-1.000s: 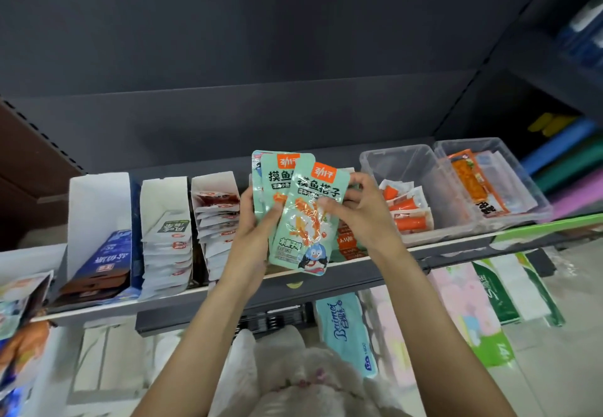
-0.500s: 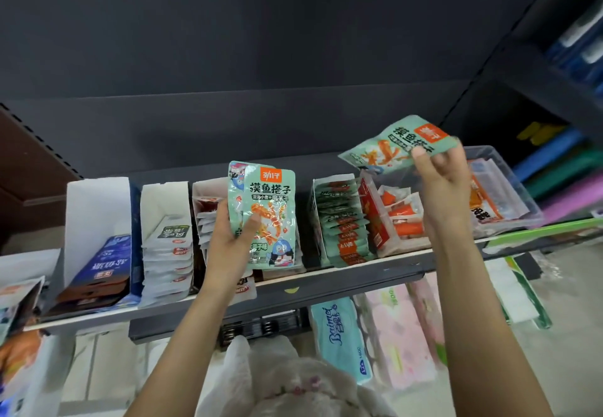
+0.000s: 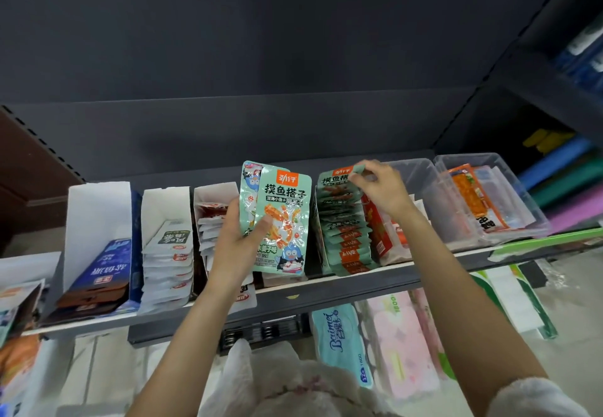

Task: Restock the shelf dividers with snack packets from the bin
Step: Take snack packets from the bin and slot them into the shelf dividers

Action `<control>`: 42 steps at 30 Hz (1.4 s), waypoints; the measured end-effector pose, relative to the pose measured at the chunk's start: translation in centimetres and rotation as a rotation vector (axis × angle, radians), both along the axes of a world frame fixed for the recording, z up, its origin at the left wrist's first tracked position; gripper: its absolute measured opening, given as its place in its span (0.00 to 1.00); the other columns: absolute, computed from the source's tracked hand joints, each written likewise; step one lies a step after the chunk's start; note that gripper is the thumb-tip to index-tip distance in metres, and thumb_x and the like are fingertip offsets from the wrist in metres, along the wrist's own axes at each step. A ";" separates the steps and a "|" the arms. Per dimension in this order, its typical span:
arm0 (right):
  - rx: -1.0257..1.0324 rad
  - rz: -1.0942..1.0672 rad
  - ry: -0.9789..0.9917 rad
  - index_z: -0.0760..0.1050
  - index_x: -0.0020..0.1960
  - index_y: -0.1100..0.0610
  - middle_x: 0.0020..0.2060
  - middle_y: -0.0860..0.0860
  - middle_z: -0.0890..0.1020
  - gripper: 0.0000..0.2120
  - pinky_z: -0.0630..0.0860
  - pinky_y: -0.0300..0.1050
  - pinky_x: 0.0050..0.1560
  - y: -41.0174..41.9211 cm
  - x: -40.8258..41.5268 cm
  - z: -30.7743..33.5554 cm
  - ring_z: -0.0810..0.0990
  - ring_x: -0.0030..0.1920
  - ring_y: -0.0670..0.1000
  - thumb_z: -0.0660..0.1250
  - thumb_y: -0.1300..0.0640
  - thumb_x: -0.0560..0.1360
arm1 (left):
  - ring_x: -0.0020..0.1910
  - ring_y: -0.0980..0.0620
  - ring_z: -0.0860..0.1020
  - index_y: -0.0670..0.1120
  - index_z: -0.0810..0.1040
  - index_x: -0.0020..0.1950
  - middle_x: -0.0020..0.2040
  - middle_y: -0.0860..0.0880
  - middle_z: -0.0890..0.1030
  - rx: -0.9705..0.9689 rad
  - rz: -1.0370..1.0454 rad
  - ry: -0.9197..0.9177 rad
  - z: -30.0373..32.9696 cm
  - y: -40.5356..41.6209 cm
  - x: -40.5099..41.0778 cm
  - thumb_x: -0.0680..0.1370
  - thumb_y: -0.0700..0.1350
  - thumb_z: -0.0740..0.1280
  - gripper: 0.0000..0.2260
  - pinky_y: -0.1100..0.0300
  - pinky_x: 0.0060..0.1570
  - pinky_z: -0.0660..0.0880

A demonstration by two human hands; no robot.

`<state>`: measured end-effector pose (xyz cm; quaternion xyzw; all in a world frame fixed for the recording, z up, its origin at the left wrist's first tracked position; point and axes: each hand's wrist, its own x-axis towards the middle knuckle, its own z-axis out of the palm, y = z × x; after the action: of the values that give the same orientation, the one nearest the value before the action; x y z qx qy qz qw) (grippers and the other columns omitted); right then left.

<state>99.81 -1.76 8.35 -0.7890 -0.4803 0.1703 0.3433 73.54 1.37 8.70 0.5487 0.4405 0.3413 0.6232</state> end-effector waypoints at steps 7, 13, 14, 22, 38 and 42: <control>-0.018 0.024 -0.331 0.84 0.41 0.54 0.44 0.51 0.84 0.16 0.74 0.43 0.50 -0.3 -0.5 -1.2 0.80 0.44 0.51 0.61 0.70 0.73 | 0.47 0.63 0.81 0.57 0.71 0.55 0.50 0.60 0.81 0.003 -0.024 -0.011 0.2 0.0 0.7 0.77 0.41 0.67 0.13 0.66 0.40 0.78; 0.222 -0.040 -0.074 0.77 0.61 0.55 0.55 0.50 0.80 0.13 0.74 0.41 0.56 -3.0 -3.6 1.1 0.75 0.55 0.47 0.63 0.61 0.78 | 0.49 0.62 0.81 0.59 0.71 0.54 0.49 0.61 0.81 0.041 -0.040 -0.013 0.5 -0.1 1.1 0.76 0.41 0.68 0.14 0.65 0.43 0.79; 0.183 0.010 0.060 0.73 0.66 0.54 0.57 0.47 0.78 0.17 0.74 0.36 0.55 -3.3 -4.6 1.8 0.75 0.55 0.44 0.65 0.56 0.77 | 0.49 0.61 0.81 0.59 0.71 0.54 0.48 0.61 0.82 0.049 -0.060 -0.005 0.5 -0.1 1.2 0.76 0.41 0.69 0.15 0.63 0.44 0.79; 0.004 0.142 0.463 0.75 0.45 0.52 0.47 0.47 0.82 0.05 0.77 0.35 0.34 -5.6 -3.9 4.0 0.83 0.44 0.45 0.70 0.60 0.74 | 0.49 0.60 0.81 0.57 0.72 0.59 0.51 0.58 0.82 0.043 -0.125 -0.021 0.8 -0.8 2.3 0.77 0.44 0.67 0.13 0.63 0.43 0.79; 0.416 -0.050 0.000 0.77 0.52 0.61 0.43 0.47 0.80 0.06 0.75 0.31 0.45 0.8 2.2 4.0 0.78 0.42 0.34 0.63 0.64 0.78 | 0.45 0.60 0.82 0.58 0.75 0.53 0.49 0.57 0.82 -0.057 -0.030 -0.039 0.5 0.2 2.2 0.79 0.44 0.64 0.09 0.66 0.37 0.78; 0.283 0.066 -0.232 0.78 0.50 0.61 0.42 0.48 0.80 0.05 0.75 0.32 0.44 1.0 2.0 2.8 0.80 0.43 0.45 0.64 0.65 0.77 | 0.45 0.60 0.82 0.56 0.74 0.58 0.50 0.57 0.82 -0.072 -0.027 -0.041 0.5 0.2 2.5 0.79 0.44 0.64 0.10 0.66 0.37 0.78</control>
<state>101.85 -0.75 11.15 -0.7308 -0.5616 0.0199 0.3874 75.99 1.56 9.18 0.5246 0.4321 0.3279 0.6562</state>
